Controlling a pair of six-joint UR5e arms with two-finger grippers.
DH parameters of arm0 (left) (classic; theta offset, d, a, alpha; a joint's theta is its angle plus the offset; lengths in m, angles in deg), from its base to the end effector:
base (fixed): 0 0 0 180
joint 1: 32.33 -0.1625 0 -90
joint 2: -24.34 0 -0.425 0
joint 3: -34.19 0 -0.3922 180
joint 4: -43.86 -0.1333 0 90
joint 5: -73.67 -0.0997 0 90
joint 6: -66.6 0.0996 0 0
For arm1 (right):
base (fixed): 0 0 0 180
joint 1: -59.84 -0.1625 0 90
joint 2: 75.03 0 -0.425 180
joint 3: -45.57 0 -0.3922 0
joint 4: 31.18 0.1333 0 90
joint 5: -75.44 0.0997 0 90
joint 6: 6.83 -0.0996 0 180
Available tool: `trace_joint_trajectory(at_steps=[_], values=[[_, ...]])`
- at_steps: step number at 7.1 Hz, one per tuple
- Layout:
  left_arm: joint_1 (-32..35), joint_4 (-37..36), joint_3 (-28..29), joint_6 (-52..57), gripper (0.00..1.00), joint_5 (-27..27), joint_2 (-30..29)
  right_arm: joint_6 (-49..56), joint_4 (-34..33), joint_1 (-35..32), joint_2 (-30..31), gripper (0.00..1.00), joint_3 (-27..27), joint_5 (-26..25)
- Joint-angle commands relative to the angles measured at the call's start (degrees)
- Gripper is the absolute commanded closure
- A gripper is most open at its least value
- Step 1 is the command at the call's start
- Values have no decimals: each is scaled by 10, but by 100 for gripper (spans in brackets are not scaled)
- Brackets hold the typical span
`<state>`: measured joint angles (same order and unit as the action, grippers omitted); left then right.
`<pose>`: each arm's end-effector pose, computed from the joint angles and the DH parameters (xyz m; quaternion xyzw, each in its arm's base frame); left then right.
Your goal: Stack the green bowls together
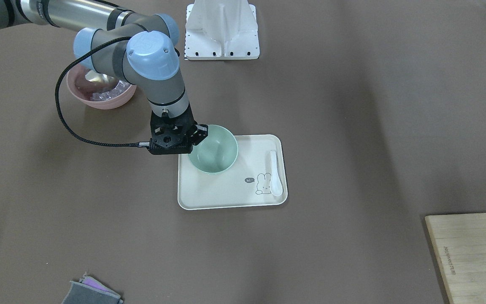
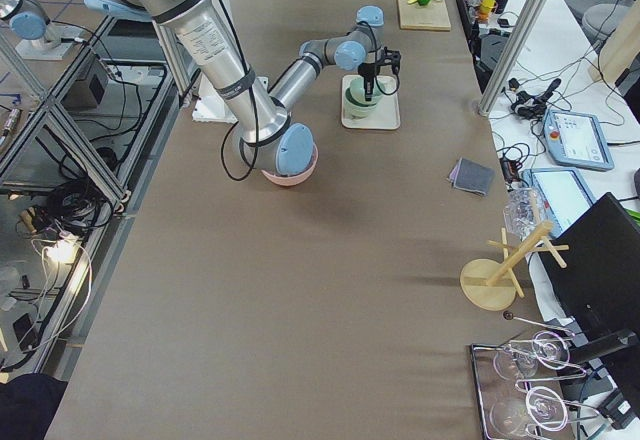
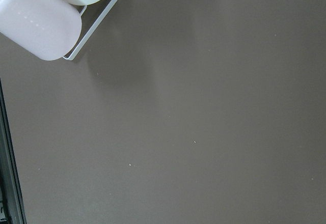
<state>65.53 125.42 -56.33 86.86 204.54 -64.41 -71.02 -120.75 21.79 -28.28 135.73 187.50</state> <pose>-0.1317 -0.4556 0.6826 0.0119 0.3558 0.0731 0.9316 -0.5016 -0.5143 0.2001 0.0432 -0.4048 0.0261 0.9130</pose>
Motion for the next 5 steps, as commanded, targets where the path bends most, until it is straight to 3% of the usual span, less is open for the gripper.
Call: trace_joint_trajectory(at_steps=[1, 5], values=[[0, 0, -1, 0, 1, 0, 0, -6, 44, 10, 11, 100, -2, -1], [-1, 0, -1, -1, 1, 1, -1, -9, 47, 18, 18, 100, -1, -9]])
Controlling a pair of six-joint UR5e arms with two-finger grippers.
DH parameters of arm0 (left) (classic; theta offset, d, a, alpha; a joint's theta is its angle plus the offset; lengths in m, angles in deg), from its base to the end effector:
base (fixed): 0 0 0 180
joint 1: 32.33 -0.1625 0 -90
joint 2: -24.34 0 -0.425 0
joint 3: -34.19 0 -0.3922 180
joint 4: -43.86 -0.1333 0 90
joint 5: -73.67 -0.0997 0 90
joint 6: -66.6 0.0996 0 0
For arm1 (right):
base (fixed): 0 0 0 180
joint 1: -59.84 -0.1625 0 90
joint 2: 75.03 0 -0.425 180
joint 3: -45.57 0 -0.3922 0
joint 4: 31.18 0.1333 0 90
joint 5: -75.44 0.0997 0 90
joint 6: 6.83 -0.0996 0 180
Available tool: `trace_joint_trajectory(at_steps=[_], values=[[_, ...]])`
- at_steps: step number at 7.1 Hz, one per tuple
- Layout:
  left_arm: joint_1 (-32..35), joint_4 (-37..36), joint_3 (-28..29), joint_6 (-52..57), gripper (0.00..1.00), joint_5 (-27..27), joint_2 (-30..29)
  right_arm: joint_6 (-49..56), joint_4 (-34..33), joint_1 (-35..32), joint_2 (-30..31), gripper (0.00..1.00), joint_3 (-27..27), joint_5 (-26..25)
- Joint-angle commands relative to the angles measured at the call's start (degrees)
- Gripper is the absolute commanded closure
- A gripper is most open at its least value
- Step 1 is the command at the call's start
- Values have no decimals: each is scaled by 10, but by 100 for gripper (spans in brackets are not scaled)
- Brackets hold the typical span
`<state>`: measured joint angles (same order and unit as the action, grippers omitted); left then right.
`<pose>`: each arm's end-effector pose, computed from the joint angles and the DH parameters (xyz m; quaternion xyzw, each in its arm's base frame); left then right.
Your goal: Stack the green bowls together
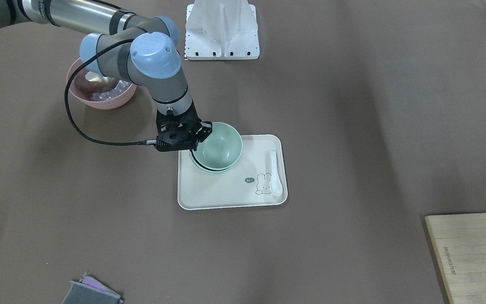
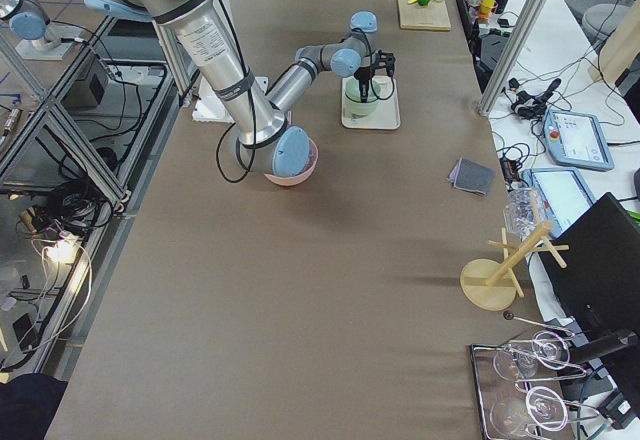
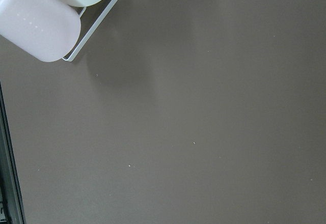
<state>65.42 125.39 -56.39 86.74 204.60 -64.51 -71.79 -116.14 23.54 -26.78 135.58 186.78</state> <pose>-0.1308 -0.4568 0.6813 0.0123 0.3561 0.0734 0.9315 -0.5159 -0.4994 0.2092 0.0529 -0.4224 0.0153 0.9047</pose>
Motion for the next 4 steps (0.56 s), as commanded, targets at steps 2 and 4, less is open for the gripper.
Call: trace_joint_trajectory(at_steps=[2, 4], values=[[0, 0, -1, 0, 1, 0, -1, 0, 0, 1, 10, 100, 5, -2], [0, 0, -1, 0, 1, 0, -1, 0, 0, 1, 13, 100, 7, -10]])
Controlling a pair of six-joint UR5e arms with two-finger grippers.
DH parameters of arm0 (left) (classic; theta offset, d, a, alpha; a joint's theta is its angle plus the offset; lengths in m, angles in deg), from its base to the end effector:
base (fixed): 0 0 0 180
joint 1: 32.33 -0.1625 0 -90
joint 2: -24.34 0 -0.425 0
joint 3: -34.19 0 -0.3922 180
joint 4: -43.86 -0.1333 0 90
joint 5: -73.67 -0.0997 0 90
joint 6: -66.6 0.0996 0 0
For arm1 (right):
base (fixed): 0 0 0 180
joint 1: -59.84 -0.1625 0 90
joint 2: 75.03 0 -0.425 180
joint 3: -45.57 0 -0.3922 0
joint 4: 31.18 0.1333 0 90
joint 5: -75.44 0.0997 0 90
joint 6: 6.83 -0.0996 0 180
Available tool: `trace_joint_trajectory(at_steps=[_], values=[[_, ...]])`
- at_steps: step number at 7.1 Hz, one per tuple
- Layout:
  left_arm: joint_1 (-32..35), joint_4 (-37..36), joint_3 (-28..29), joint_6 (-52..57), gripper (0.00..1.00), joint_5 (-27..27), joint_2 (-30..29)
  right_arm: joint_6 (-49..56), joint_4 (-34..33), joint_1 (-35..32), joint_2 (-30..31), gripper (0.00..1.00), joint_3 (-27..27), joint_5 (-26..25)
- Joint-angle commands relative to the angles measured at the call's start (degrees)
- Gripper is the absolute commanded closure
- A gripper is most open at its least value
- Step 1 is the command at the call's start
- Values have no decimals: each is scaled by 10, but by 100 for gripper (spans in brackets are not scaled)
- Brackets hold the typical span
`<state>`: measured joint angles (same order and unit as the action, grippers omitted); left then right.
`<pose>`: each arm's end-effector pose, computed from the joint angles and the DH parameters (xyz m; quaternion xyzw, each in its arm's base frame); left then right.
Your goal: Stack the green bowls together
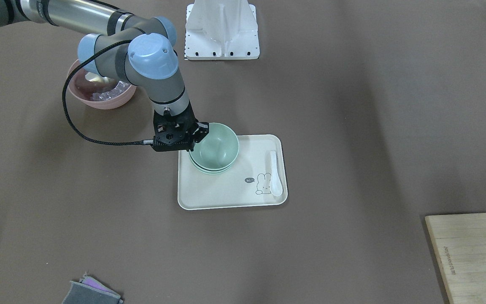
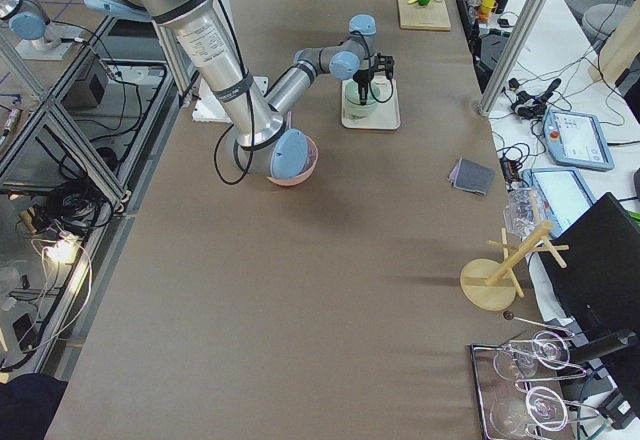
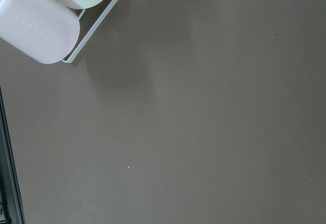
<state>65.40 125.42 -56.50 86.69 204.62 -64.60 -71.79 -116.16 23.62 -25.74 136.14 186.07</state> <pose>-0.1308 -0.4579 0.6796 0.0140 0.3558 0.0738 0.9315 -0.5133 -0.4977 0.2182 0.0554 -0.4167 0.0181 0.9072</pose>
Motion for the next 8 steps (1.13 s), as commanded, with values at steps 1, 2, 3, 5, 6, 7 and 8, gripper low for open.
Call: trace_joint_trajectory(at_steps=[1, 2, 3, 5, 6, 7, 8], values=[[0, 0, 0, -1, 1, 0, 0, -1, 0, 0, 3, 100, 2, -11], [0, 0, 0, -1, 1, 0, 0, -1, 0, 0, 4, 100, 2, -12], [0, 0, -1, -1, 1, 0, 0, -1, 0, 0, 5, 100, 3, -13], [0, 0, 0, 0, 1, 0, 0, -1, 0, 0, 6, 100, 3, -19], [0, 1, 0, 0, 1, 0, 1, -1, 0, 0, 5, 100, 3, -19], [0, 1, 0, 1, 1, 0, 1, -1, 0, 1, 5, 100, 3, -19], [0, 1, 0, 1, 1, 0, 2, -1, 0, 1, 5, 100, 3, -19]])
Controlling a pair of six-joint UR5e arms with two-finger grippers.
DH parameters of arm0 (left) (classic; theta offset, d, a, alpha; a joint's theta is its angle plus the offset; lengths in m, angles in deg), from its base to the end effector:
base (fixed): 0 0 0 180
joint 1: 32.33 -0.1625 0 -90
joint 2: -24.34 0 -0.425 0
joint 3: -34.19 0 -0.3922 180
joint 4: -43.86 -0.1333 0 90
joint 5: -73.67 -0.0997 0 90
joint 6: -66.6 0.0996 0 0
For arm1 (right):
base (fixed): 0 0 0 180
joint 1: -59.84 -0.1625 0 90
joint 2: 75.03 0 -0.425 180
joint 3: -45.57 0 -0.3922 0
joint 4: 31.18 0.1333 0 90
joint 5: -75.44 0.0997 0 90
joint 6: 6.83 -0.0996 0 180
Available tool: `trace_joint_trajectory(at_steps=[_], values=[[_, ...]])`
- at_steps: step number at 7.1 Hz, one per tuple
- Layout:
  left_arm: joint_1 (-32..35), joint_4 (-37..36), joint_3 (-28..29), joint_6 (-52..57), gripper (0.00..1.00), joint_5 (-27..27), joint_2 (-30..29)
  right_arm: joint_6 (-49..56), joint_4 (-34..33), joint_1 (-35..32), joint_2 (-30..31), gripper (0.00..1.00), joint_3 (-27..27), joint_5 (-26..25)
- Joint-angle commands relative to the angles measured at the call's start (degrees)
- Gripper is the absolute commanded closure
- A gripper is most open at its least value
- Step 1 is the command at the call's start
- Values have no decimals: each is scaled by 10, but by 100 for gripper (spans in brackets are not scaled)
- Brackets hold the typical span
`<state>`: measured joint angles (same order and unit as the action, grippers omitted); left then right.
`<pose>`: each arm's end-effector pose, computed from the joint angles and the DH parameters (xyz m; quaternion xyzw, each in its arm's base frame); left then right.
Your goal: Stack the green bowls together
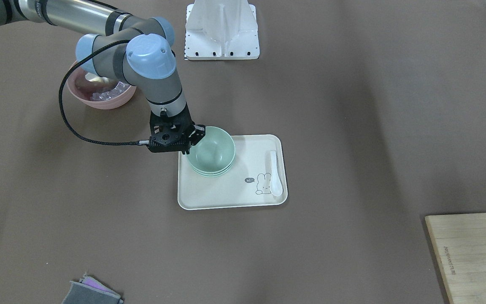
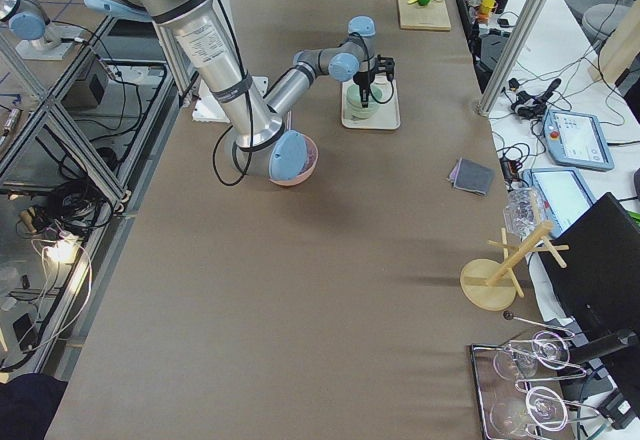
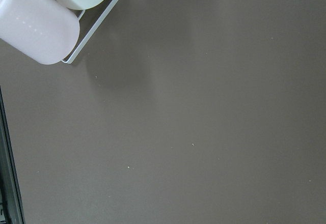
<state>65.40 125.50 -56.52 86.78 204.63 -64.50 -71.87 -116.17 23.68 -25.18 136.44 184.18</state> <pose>-0.1307 -0.4572 0.6801 0.0143 0.3559 0.0746 0.9314 -0.5111 -0.4990 0.2237 0.0671 -0.4084 0.0253 0.9100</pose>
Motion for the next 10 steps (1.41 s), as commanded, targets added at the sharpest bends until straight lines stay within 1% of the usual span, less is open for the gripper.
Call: trace_joint_trajectory(at_steps=[1, 3, 4, 5, 6, 7, 9, 10], values=[[0, 0, 1, 0, 1, 0, 1, 0, 0, 1, -1, 100, 0, 0], [0, 0, 2, 0, 1, 0, 1, -3, 2, 3, -1, 100, -1, 1], [0, 0, 2, 0, 1, 0, 1, -3, 9, 4, -1, 94, -2, 0], [0, -1, 2, 0, 1, -1, 1, -2, 23, 6, 1, 61, -3, 0], [0, 0, 2, 0, 1, -1, 1, -3, 32, 6, 1, 3, -1, -6], [0, -1, 2, 0, 1, -1, 1, -2, 32, 6, 1, 0, 4, -9], [1, 0, 4, -2, 1, 0, 2, -1, 27, -13, 0, 0, 7, 0], [1, 2, 1, -4, 1, 2, 8, 7, 23, -40, 4, 0, 7, 23]])
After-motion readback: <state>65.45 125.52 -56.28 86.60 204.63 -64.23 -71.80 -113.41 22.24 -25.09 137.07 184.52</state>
